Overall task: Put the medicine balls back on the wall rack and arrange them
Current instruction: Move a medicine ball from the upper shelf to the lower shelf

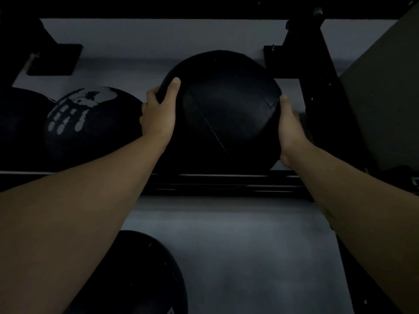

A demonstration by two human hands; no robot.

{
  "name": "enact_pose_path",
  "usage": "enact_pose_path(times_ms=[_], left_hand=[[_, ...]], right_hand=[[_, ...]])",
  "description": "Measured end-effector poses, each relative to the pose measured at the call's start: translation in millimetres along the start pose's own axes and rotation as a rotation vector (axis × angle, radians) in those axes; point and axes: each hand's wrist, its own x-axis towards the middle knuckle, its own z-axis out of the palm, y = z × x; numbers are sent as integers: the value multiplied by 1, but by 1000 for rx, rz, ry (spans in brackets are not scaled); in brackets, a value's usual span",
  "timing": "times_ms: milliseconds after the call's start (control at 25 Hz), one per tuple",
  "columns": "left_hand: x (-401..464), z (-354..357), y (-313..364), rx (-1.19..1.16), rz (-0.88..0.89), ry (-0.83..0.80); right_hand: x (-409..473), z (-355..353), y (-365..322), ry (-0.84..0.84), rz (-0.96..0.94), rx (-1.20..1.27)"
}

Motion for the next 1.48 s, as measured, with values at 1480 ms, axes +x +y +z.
enact_pose_path(times_ms=[1480], left_hand=[[-264,-121,85,-519,-517,-114]], right_hand=[[-327,-91,-113,294,53,-23]])
